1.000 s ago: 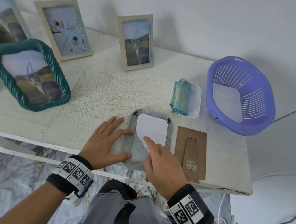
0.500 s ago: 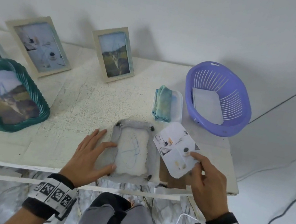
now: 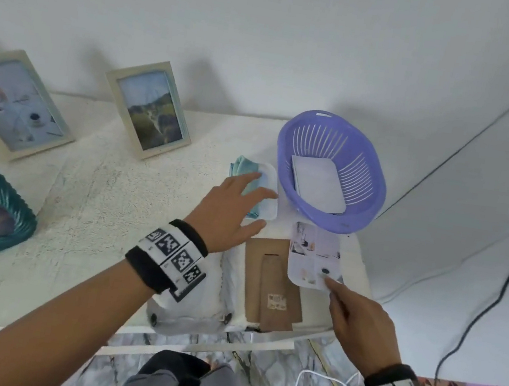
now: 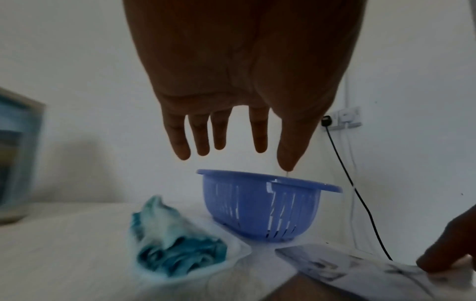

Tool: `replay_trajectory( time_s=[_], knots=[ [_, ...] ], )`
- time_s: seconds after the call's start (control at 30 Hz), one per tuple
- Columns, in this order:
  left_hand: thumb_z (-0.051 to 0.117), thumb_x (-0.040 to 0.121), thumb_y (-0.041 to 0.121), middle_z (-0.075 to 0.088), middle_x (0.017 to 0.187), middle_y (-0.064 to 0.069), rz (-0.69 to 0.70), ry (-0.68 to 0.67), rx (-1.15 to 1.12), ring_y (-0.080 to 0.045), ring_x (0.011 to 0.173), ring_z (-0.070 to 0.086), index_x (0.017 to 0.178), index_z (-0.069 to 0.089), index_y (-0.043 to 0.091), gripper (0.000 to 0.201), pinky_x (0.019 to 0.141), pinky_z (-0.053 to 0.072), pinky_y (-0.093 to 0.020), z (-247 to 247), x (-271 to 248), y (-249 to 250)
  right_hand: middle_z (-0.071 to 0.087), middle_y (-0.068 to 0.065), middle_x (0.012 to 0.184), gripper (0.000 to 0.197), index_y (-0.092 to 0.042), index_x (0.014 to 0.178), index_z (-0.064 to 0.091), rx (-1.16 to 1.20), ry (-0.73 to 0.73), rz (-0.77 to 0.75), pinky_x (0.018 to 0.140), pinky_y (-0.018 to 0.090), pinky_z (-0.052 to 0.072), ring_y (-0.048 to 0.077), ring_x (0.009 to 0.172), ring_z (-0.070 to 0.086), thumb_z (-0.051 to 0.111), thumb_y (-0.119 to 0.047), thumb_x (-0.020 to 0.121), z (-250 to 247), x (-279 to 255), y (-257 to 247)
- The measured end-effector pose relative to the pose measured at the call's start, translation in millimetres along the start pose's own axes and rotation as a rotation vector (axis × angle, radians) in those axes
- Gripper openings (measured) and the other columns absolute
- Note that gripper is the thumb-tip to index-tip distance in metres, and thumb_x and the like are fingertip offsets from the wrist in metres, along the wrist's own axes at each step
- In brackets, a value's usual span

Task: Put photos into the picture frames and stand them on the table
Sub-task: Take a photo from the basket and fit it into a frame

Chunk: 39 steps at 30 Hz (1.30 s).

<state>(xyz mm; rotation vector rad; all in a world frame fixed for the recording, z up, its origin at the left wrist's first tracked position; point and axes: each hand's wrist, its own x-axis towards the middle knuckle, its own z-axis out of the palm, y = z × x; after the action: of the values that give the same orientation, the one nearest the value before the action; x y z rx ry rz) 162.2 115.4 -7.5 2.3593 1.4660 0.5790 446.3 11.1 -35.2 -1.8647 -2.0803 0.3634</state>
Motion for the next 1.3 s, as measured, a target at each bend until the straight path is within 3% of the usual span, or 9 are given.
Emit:
replay_trajectory(
  time_s=[0.1,0.23,0.43,0.57,0.77,0.97,1.07,1.17,1.3],
  knots=[
    [0.060,0.093,0.041,0.020,0.160,-0.012,0.034,-0.095,0.127,-0.034,0.143,0.027,0.144,0.043,0.033,0.055,0.108,0.035,-0.051,8,44,16,0.069,-0.005,0.078,0.034,-0.033,0.127,0.062,-0.066,-0.120,-0.012,0.054,0.027,0.037,0.019,0.068,0.061,0.056,-0.025,0.094,-3,9,2],
    [0.052,0.097,0.042,0.016,0.162,-0.009,-0.009,-0.240,0.309,-0.032,0.148,0.013,0.138,0.048,0.029,0.043,0.114,0.028,-0.049,19,74,26,0.071,-0.007,0.095,0.037,-0.041,0.133,0.053,-0.168,-0.251,-0.003,0.062,0.026,0.035,0.017,0.086,0.063,0.045,-0.031,0.099,-10,25,4],
    [0.050,0.099,0.043,0.037,0.153,-0.004,0.003,-0.120,0.162,-0.031,0.143,0.029,0.130,0.057,0.028,0.035,0.111,0.029,-0.048,7,87,23,0.070,-0.003,0.109,0.036,-0.037,0.133,0.053,-0.238,-0.306,-0.015,0.067,0.026,0.037,0.020,0.096,0.063,0.042,-0.032,0.100,-17,56,10],
    [0.055,0.096,0.044,0.044,0.148,-0.004,0.030,-0.076,0.113,-0.029,0.135,0.039,0.124,0.061,0.028,0.033,0.103,0.037,-0.047,0,89,18,0.063,0.004,0.123,0.038,-0.039,0.136,0.049,-0.297,-0.384,0.003,0.080,0.031,0.046,0.026,0.106,0.061,0.041,-0.030,0.100,-18,84,10],
    [0.057,0.094,0.045,0.044,0.148,-0.005,0.058,-0.103,0.192,-0.034,0.135,0.035,0.122,0.062,0.026,0.034,0.105,0.033,-0.050,13,80,9,0.063,0.009,0.120,0.041,-0.041,0.140,0.039,-0.382,-0.451,-0.009,0.083,0.033,0.047,0.030,0.104,0.061,0.039,-0.031,0.100,-13,109,11],
    [0.067,0.087,0.044,0.054,0.138,-0.009,0.099,-0.052,0.165,-0.039,0.125,0.045,0.112,0.068,0.020,0.035,0.098,0.042,-0.056,24,70,0,0.066,0.004,0.110,0.041,-0.041,0.140,0.041,-0.307,-0.490,-0.035,0.077,0.029,0.043,0.024,0.101,0.060,0.042,-0.034,0.100,-22,104,23],
    [0.051,0.085,0.060,0.052,0.141,-0.008,0.101,-0.066,0.137,-0.038,0.131,0.041,0.116,0.066,0.022,0.051,0.101,0.040,-0.057,26,69,-3,0.065,-0.002,0.094,0.034,-0.037,0.130,0.054,-0.282,-0.436,0.098,0.077,0.029,0.044,0.022,0.099,0.062,0.046,-0.039,0.097,-47,110,45],
    [0.036,0.081,0.070,0.050,0.144,-0.006,0.101,-0.065,0.106,-0.037,0.135,0.037,0.119,0.064,0.025,0.065,0.104,0.039,-0.056,28,67,-6,0.071,0.003,0.094,0.030,-0.028,0.120,0.063,-0.348,-0.239,0.195,0.080,0.033,0.048,0.026,0.095,0.064,0.050,-0.039,0.095,-89,135,56],
    [0.035,0.083,0.070,0.047,0.146,-0.006,0.093,-0.064,0.062,-0.035,0.139,0.032,0.121,0.063,0.024,0.065,0.103,0.040,-0.058,32,66,-7,0.071,0.006,0.088,0.028,-0.021,0.115,0.065,-0.343,-0.040,0.102,0.080,0.037,0.048,0.030,0.091,0.064,0.054,-0.033,0.094,-131,188,22]
  ],
)
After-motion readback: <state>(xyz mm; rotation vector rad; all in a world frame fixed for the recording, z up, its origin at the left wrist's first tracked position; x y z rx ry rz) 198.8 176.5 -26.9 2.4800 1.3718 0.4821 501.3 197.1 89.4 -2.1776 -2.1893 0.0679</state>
